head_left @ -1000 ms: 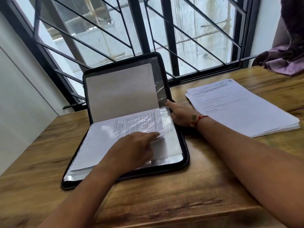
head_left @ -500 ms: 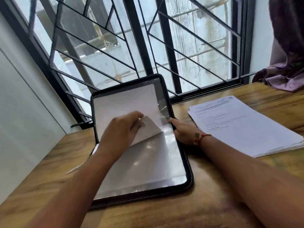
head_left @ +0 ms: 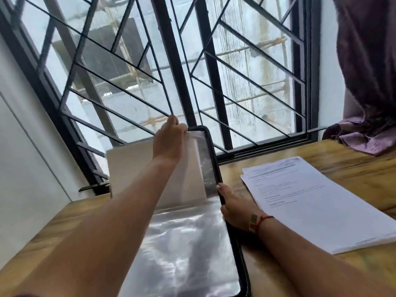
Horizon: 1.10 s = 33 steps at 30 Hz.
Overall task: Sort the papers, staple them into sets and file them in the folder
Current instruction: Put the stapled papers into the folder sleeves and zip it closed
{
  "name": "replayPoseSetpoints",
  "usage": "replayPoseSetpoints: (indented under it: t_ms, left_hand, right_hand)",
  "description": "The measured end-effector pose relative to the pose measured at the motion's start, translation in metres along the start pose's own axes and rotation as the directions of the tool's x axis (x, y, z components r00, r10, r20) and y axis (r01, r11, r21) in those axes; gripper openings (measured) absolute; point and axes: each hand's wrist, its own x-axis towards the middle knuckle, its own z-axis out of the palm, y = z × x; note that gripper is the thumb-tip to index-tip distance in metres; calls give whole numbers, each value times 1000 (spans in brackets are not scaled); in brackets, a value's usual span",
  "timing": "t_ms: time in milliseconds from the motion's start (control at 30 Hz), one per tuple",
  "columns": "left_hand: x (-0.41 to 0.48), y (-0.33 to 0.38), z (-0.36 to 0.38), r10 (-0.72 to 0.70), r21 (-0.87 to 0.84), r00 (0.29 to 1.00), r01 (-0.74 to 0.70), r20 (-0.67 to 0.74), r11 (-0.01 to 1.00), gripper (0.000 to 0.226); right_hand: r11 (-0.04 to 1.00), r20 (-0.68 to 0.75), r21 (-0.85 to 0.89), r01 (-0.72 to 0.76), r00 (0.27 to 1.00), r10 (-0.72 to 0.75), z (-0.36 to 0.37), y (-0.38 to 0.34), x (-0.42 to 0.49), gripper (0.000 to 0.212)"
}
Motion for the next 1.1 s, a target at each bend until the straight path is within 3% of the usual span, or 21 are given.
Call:
replayPoseSetpoints:
  t_ms: [200, 267, 400, 600, 733, 833, 933, 1000, 1100]
  left_hand:
    - [7, 11, 40, -227, -207, 968, 244, 102, 947, 13]
    - [-3, 16, 46, -249, -253, 959, 277, 137, 927, 25]
    - [-64, 35, 47, -170, -320, 955, 244, 242, 916, 39]
    - [-158, 37, 47, -110, -129, 941, 158, 322, 979, 28]
    - [-169, 32, 59, -85, -102, 915, 136, 395, 986, 48]
    - [-172, 29, 63, -66, -138, 895, 140, 440, 981, 50]
    - [-172, 27, 65, -55, -160, 875, 149, 481, 976, 54]
    - [-172, 26, 65, -50, -164, 870, 148, 491, 975, 56]
    - [-171, 26, 66, -55, -171, 866, 160, 497, 972, 58]
  right_hand:
    - [998, -33, -30, 46, 998, -47, 1, 4, 3, 69]
    - [996, -44, -59, 61, 997, -64, 0, 4, 3, 68]
    - [994, -46, -81, 70, 996, -74, 0, 1, 2, 66]
    - [992, -16, -114, 59, 998, -61, 0, -1, -1, 69]
    - [991, -17, -88, 99, 995, -101, -7, -5, -6, 62]
    - [991, -206, -49, 128, 969, -136, -22, -9, -7, 45]
    - [997, -465, -76, 10, 884, -44, -55, 8, 16, 30]
    - [952, -343, -282, -121, 939, 18, -77, 26, 32, 37]
    - [860, 26, -499, -102, 991, 133, -98, 42, 50, 70]
